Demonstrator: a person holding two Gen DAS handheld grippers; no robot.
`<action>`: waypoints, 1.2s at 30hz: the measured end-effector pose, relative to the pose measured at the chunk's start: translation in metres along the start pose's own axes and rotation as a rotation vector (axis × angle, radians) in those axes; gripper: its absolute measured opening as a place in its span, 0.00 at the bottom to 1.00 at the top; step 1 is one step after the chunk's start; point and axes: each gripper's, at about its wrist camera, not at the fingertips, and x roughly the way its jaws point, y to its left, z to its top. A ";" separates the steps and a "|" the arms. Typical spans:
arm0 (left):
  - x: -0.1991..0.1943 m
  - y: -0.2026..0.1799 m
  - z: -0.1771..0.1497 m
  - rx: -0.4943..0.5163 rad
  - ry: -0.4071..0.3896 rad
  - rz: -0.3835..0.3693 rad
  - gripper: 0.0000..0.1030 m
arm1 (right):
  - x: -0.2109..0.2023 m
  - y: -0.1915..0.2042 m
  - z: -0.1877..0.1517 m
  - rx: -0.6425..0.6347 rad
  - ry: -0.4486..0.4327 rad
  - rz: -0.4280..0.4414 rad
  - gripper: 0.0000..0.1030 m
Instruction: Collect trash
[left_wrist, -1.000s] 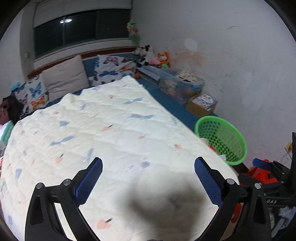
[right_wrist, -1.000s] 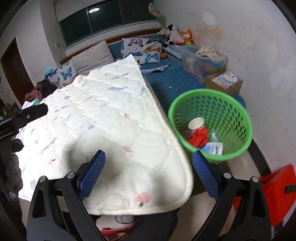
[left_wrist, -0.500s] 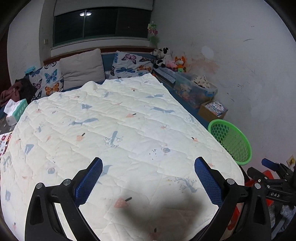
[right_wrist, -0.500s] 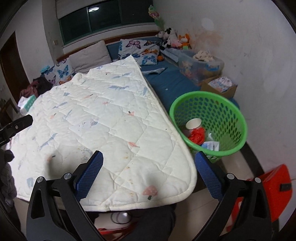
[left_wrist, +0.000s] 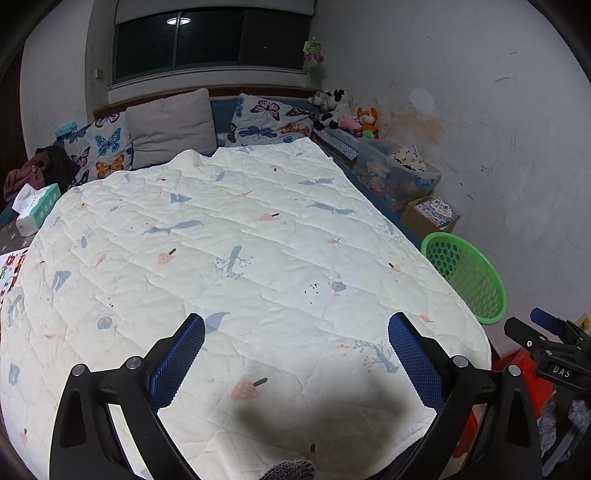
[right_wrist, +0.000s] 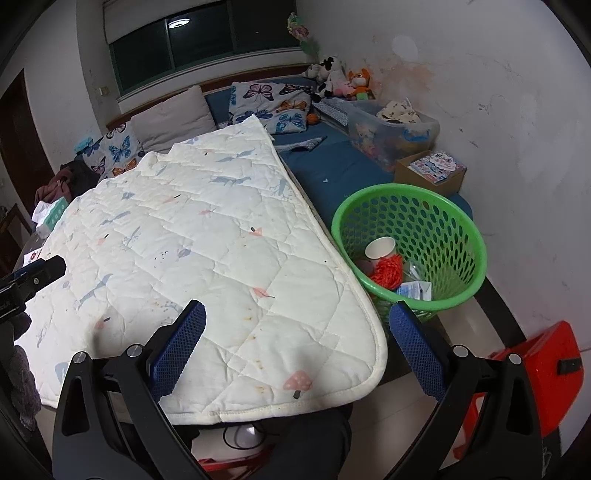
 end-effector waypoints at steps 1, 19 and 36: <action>-0.001 0.000 -0.001 0.001 -0.002 0.000 0.93 | 0.000 0.000 0.000 0.001 0.000 0.001 0.96; -0.006 0.003 -0.009 0.008 -0.014 0.016 0.93 | 0.002 0.014 0.002 -0.030 0.011 0.016 0.96; -0.008 0.006 -0.011 0.001 -0.015 0.033 0.93 | 0.003 0.021 0.004 -0.045 0.008 0.020 0.96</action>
